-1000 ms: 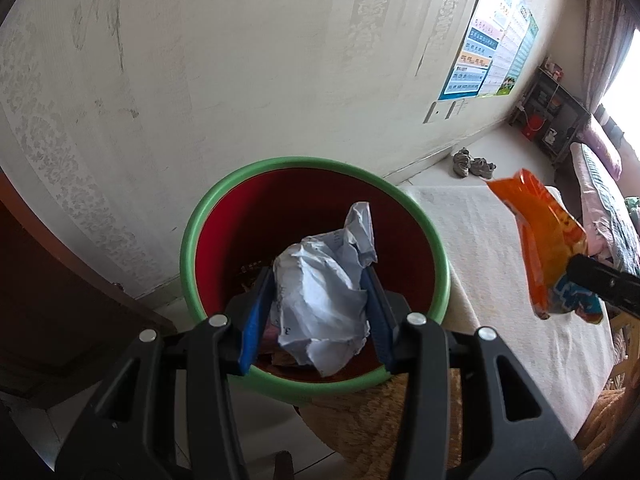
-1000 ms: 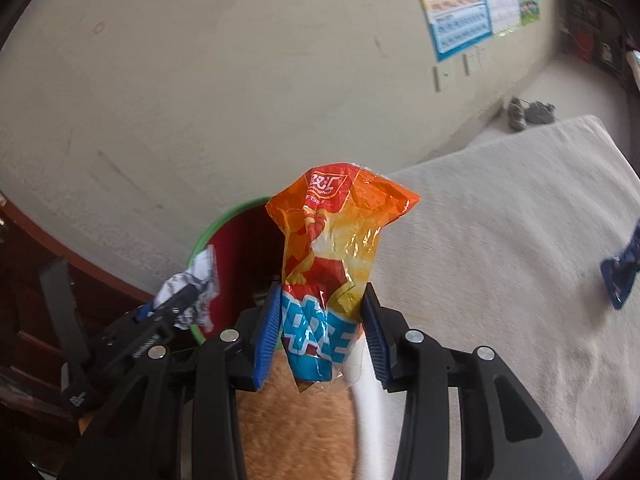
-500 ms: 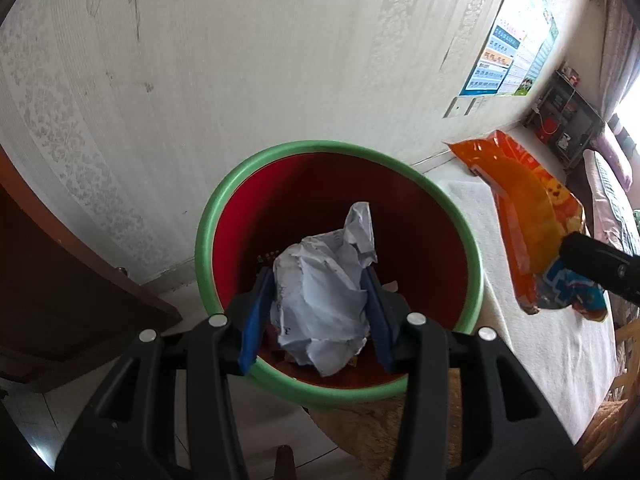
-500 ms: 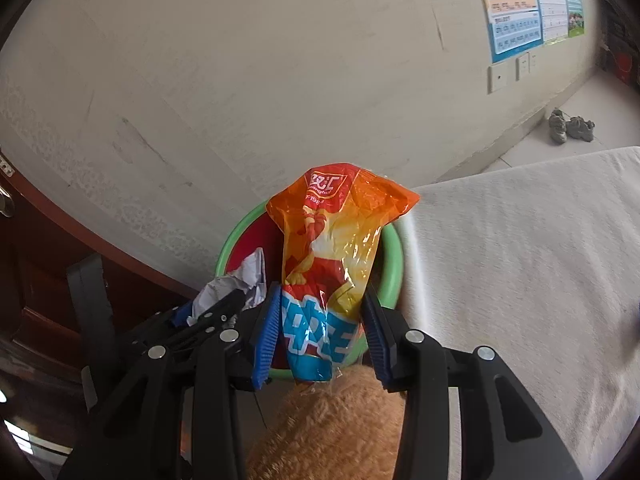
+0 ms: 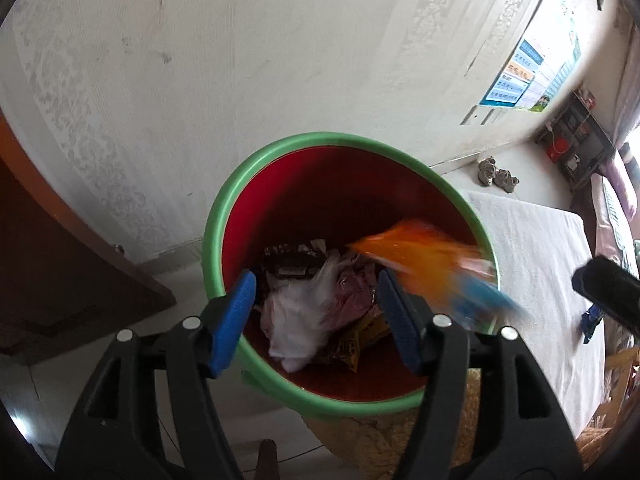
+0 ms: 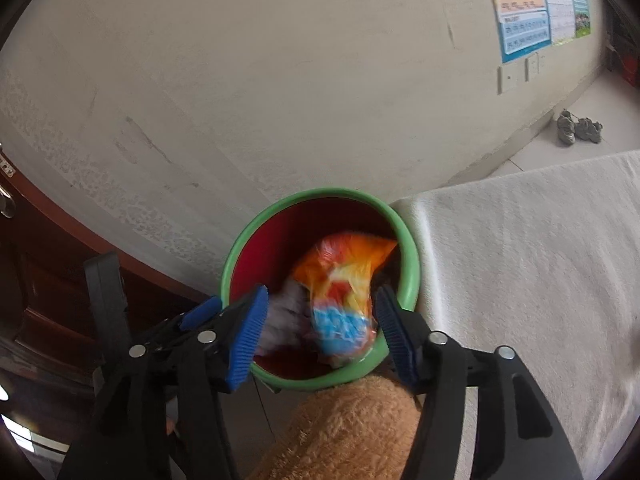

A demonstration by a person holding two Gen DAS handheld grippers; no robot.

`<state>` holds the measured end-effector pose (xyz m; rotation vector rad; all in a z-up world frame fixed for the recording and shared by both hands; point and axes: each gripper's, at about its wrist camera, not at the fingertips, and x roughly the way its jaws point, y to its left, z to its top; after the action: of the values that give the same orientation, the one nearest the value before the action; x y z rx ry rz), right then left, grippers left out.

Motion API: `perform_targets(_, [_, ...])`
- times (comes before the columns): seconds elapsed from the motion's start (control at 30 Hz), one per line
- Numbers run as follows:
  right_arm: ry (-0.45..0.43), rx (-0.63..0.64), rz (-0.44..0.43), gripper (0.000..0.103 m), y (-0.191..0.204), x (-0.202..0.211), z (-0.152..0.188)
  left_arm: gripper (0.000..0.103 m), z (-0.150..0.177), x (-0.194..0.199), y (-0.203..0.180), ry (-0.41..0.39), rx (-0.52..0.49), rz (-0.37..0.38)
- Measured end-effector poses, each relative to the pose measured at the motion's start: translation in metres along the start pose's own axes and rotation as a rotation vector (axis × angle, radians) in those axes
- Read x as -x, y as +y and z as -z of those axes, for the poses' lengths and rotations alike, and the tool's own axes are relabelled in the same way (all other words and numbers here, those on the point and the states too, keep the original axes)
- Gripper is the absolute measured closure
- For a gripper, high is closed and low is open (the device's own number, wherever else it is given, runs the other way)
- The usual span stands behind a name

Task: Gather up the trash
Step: 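Open the left tool over the bucket while the right tool releases the chip bag into it, then grasp the gold candy wrapper with the left tool while the right tool grasps the blue wrapper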

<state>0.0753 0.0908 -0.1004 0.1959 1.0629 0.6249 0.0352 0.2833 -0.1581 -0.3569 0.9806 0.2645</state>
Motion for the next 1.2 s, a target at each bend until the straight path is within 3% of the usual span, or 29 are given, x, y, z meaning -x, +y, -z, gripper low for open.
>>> perform_targets(0.13, [-0.021,-0.06,0.048,0.047,-0.031,0.012,0.011,0.041,0.005,0.0,-0.009,0.008,-0.04,-0.008])
perform_targets(0.23, [-0.034,-0.128,0.131,0.046,-0.072,0.025,0.028,0.041,0.008,0.0,-0.015,0.008,-0.067,-0.019])
perform_targets(0.4, [-0.068,-0.298,0.356,0.046,-0.17,0.061,0.062,0.04,0.012,0.0,-0.023,0.01,-0.099,-0.027])
perform_targets(0.53, [-0.144,-0.45,0.527,0.046,-0.245,0.101,0.073,0.034,0.017,0.002,-0.035,0.002,-0.149,-0.044])
perform_targets(0.6, [-0.162,-0.518,0.577,0.039,-0.28,0.115,0.071,0.034,0.02,0.005,-0.043,0.0,-0.176,-0.049])
perform_targets(0.73, [-0.169,-0.565,0.583,0.038,-0.32,0.118,0.055,0.034,0.028,0.015,-0.061,-0.005,-0.21,-0.035])
perform_targets(0.83, [-0.151,-0.58,0.538,0.038,-0.341,0.106,0.047,0.034,0.036,0.026,-0.077,-0.01,-0.245,-0.017])
perform_targets(0.87, [-0.141,-0.591,0.507,0.044,-0.346,0.1,0.045,0.034,0.039,0.029,-0.082,-0.009,-0.251,-0.007])
perform_targets(0.9, [-0.121,-0.598,0.496,0.062,-0.349,0.095,0.044,0.034,0.044,0.034,-0.089,-0.002,-0.261,0.018])
perform_targets(0.97, [-0.103,-0.582,0.495,0.071,-0.346,0.09,0.046,0.034,0.053,0.04,-0.103,0.007,-0.294,0.044])
perform_targets(1.0, [-0.11,-0.567,0.494,0.081,-0.342,0.093,0.047,0.034,0.057,0.042,-0.108,0.012,-0.309,0.056])
perform_targets(1.2, [-0.139,-0.439,0.425,0.084,-0.301,0.125,0.071,0.034,0.099,0.057,-0.153,0.089,-0.474,0.194])
